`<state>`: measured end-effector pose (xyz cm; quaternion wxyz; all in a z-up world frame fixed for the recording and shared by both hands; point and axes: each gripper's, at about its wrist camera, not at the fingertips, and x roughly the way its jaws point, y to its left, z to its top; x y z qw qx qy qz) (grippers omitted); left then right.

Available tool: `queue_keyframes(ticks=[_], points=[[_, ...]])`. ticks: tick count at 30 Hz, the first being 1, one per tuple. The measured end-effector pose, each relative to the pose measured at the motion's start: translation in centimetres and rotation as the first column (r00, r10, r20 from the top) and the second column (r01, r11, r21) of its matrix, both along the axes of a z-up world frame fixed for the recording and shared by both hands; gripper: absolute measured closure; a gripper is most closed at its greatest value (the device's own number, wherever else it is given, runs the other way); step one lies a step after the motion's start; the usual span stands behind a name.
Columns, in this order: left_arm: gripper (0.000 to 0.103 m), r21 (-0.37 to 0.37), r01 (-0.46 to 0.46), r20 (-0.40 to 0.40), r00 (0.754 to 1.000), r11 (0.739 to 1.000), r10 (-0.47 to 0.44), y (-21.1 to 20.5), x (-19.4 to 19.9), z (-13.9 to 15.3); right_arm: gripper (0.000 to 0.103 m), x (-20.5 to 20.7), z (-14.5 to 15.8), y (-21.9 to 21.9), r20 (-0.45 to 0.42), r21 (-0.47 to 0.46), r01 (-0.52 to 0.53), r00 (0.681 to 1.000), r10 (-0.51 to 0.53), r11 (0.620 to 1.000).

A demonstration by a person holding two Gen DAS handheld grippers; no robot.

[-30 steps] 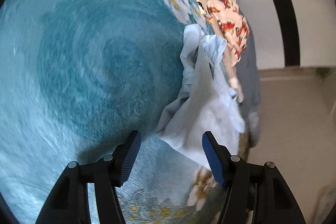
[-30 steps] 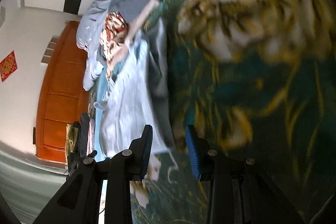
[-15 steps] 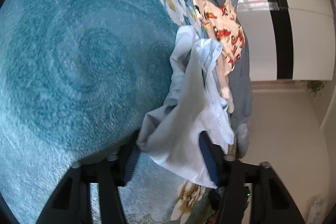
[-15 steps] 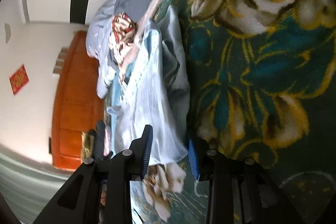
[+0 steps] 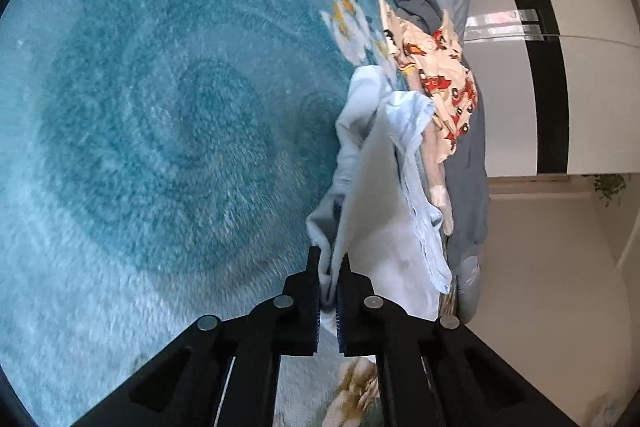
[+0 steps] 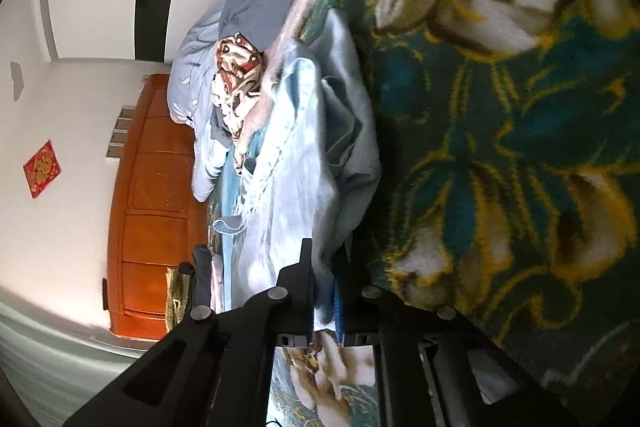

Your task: Fold clothes

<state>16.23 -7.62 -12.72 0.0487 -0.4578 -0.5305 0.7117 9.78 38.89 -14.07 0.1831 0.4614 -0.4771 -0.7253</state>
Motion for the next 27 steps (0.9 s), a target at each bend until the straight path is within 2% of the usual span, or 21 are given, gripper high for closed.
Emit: queue_keyframes(ticks=[5,12,16,22,27], points=[[0.097,-0.003,0.008,-0.002,1.000,1.000,-0.008,-0.2,1.8,1.2,0.097,1.4,1.5,0.5,-0.017,0.020,-0.013,1.000,0.014,1.000],[0.097,-0.057,0.060,-0.039,0.997,0.997,-0.062,-0.8,6.0,4.1,0.097,5.2,2.8,0.9,-0.017,-0.019,-0.028,0.999,0.028,0.999],[0.097,-0.087,0.098,-0.041,0.994,0.991,-0.101,-0.7,9.2,4.8,0.097,7.9,3.8,0.6,-0.023,-0.006,-0.057,0.998,0.057,0.998],[0.097,-0.097,0.127,-0.045,0.990,0.987,-0.132,-0.6,12.6,4.8,0.097,11.3,4.3,0.6,-0.017,0.031,-0.094,0.995,0.094,0.995],[0.097,-0.097,0.137,-0.025,0.990,0.986,-0.140,-0.3,14.1,3.4,0.097,12.4,2.9,0.7,0.023,0.035,-0.088,0.996,0.087,0.996]])
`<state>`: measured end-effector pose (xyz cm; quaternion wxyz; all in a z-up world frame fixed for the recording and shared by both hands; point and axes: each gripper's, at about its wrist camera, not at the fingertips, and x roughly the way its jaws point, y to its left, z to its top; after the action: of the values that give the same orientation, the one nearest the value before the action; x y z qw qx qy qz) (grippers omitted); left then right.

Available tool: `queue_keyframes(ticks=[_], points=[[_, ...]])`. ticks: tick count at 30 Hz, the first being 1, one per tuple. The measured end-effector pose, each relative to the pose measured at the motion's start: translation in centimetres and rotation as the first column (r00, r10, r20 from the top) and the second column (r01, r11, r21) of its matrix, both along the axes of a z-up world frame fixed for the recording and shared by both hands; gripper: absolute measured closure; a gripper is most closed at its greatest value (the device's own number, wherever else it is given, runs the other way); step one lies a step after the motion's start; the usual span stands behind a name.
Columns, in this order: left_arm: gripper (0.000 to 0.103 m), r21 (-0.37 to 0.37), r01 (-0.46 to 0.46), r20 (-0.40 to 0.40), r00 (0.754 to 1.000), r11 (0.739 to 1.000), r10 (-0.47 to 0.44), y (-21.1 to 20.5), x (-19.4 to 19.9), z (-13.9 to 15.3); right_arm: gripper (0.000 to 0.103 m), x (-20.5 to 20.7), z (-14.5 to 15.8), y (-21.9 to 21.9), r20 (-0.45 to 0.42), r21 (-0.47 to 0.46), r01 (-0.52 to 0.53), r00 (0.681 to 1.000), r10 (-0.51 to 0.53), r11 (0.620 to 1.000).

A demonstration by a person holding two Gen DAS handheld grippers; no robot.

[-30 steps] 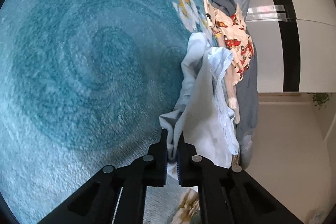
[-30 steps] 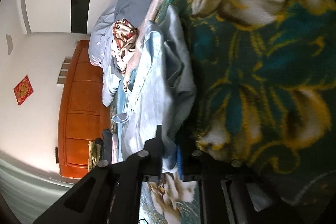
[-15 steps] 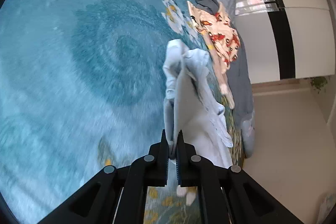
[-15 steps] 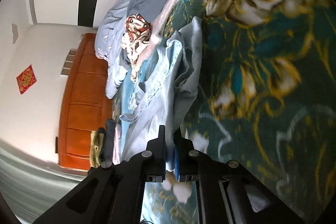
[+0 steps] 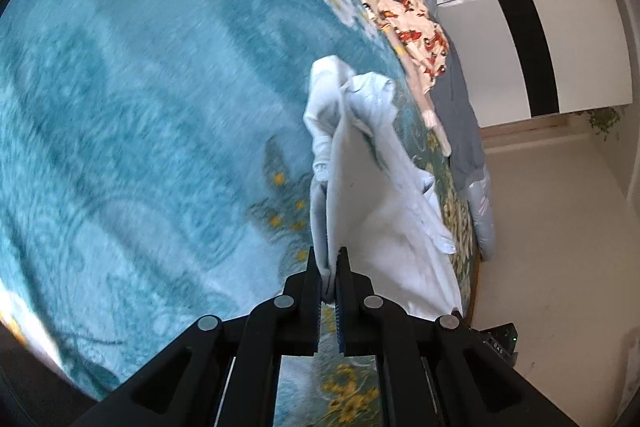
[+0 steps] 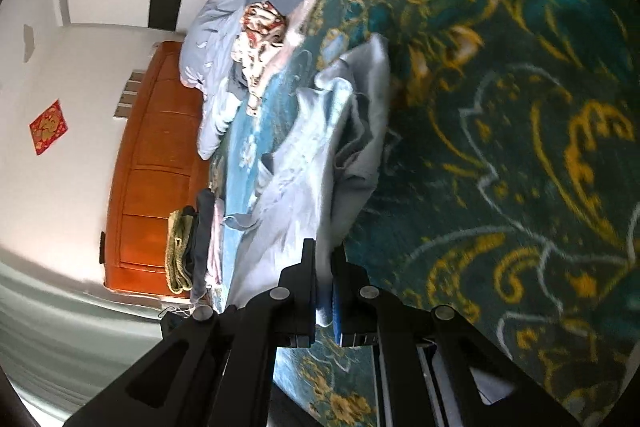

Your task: Fold clothes

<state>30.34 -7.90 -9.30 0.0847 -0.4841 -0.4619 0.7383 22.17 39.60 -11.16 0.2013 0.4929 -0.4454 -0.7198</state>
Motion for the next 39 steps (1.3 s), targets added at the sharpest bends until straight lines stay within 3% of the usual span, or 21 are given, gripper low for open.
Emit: queue_keyframes(ticks=[7,11,15,19,21,24,26,27,30,33,37,39], points=[[0.097,0.041,0.001,0.021,1.000,0.999,-0.002,-0.1,0.1,-1.7,0.096,0.1,-2.5,0.0,0.084,0.025,-0.007,0.996,0.005,1.000],[0.094,0.067,0.027,0.001,1.000,0.997,-0.027,-0.8,0.4,-1.4,0.087,0.0,-2.5,0.6,0.104,0.066,-0.006,0.995,-0.001,0.998],[0.090,-0.027,0.047,0.015,0.999,0.999,-0.046,-1.7,-0.1,-0.7,0.085,-0.3,-1.2,1.8,0.054,0.200,0.007,0.998,-0.018,0.980],[0.074,-0.166,0.063,-0.008,0.998,0.984,-0.065,-1.8,-1.8,1.3,0.085,-2.1,0.9,2.0,-0.025,0.333,0.013,1.000,-0.005,0.943],[0.066,-0.293,0.110,-0.035,0.991,0.950,-0.126,-0.6,-3.4,2.8,0.083,-3.5,1.9,1.1,-0.063,0.382,-0.001,0.998,0.027,0.924],[0.064,-0.484,0.156,-0.056,0.977,0.861,-0.208,1.4,-6.0,4.4,0.079,-6.2,3.0,-1.2,-0.106,0.494,-0.052,0.987,0.120,0.868],[0.064,-0.511,0.167,-0.050,0.974,0.843,-0.223,1.6,-7.7,4.5,0.079,-7.6,3.1,-2.3,-0.103,0.556,-0.079,0.981,0.162,0.828],[0.064,-0.502,0.169,-0.051,0.973,0.848,-0.224,1.5,-8.5,4.3,0.079,-8.2,2.9,-2.5,-0.099,0.562,-0.088,0.980,0.172,0.823],[0.064,-0.527,0.183,-0.047,0.969,0.830,-0.243,2.0,-10.6,4.1,0.079,-9.5,2.8,-3.2,-0.101,0.575,-0.110,0.974,0.203,0.811],[0.064,-0.613,0.227,-0.020,0.953,0.757,-0.302,3.3,-12.1,3.8,0.076,-9.4,3.0,-4.3,-0.126,0.619,-0.128,0.958,0.258,0.775],[0.064,-0.648,0.264,-0.017,0.933,0.715,-0.360,4.8,-13.7,3.5,0.073,-9.8,2.1,-5.2,-0.090,0.709,-0.160,0.946,0.312,0.687],[0.064,-0.683,0.268,-0.028,0.920,0.679,-0.391,5.5,-14.3,3.6,0.073,-10.3,2.0,-4.9,-0.097,0.699,-0.156,0.946,0.308,0.698]])
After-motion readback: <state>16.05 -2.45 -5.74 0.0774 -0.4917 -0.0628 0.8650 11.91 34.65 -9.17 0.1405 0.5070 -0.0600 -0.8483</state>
